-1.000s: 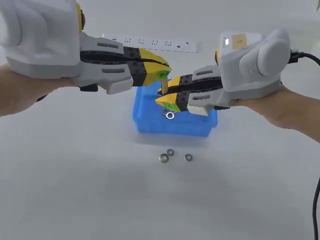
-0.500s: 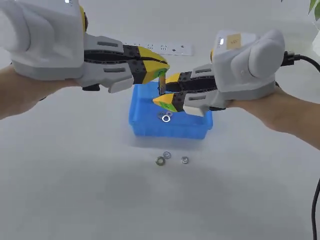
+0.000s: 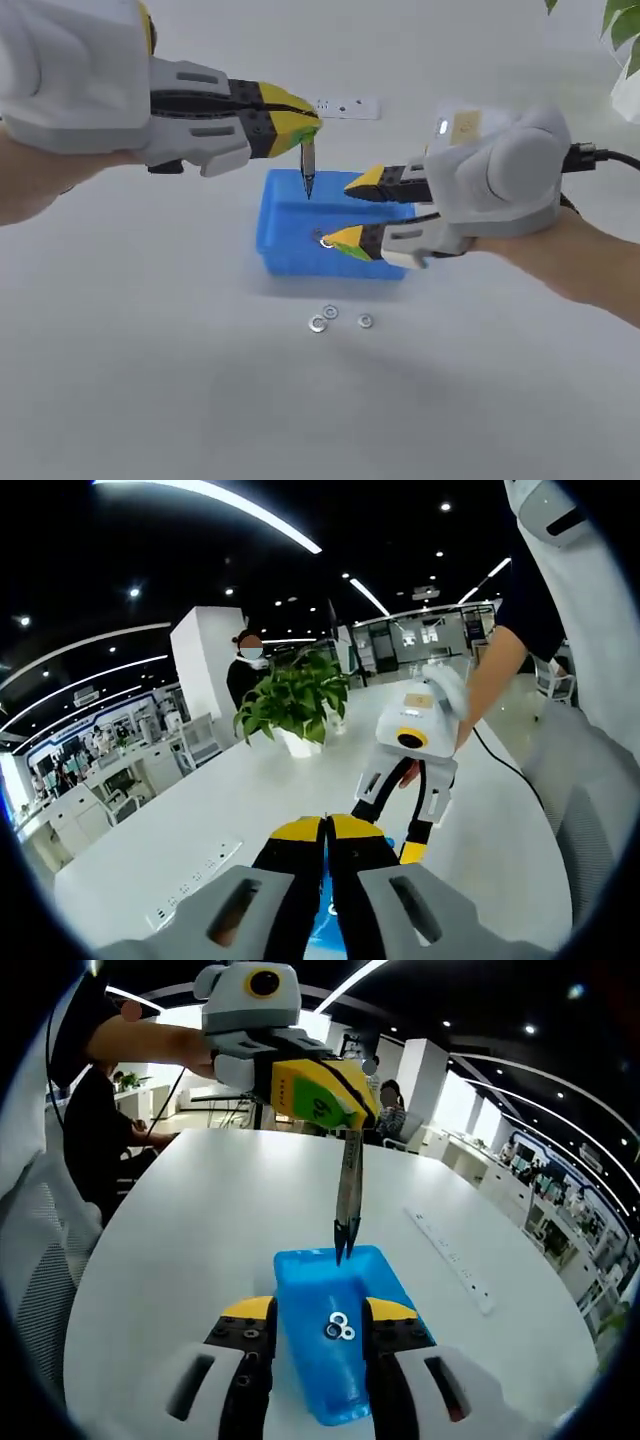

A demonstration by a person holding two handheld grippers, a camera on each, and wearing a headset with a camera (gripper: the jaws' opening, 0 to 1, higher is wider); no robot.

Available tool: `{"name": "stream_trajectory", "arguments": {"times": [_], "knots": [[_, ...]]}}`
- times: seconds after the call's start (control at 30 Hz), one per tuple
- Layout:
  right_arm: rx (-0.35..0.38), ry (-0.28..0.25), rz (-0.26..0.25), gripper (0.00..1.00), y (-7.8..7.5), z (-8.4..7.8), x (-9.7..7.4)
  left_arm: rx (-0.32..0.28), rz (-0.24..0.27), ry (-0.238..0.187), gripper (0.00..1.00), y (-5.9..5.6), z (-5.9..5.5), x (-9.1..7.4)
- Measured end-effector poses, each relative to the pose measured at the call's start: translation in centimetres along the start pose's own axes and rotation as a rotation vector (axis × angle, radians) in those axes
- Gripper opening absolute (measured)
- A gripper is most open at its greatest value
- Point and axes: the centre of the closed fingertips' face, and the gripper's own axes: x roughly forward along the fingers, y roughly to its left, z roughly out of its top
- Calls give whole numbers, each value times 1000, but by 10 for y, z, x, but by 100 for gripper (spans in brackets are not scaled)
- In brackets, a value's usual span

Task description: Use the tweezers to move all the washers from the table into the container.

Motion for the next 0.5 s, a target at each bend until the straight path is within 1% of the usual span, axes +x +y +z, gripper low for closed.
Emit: {"name": "stream_trajectory", "arguments": {"times": [0.07,0.13,0.23,0.33,0.4,0.43,0.47,0.5], "knots": [[-2,3,-3,44,5,-1,-5,2,-10,-9,4,-4,2,-2],[-10,11,-7,47,8,-3,-9,10,-26,-1,4,-11,5,-3],[-16,25,-9,53,13,-4,-14,4,-44,2,4,-16,5,-2],[52,5,12,58,22,-2,-21,10,-76,0,4,-25,2,-1],[59,-12,13,60,25,0,-26,-1,-97,-5,4,-33,0,0],[71,-12,16,62,27,0,-27,1,-101,1,4,-57,9,2],[103,-15,19,65,29,-1,-29,-1,-108,6,4,-65,8,2],[132,-27,22,67,31,0,-30,-6,-107,8,4,-68,6,-2]]}}
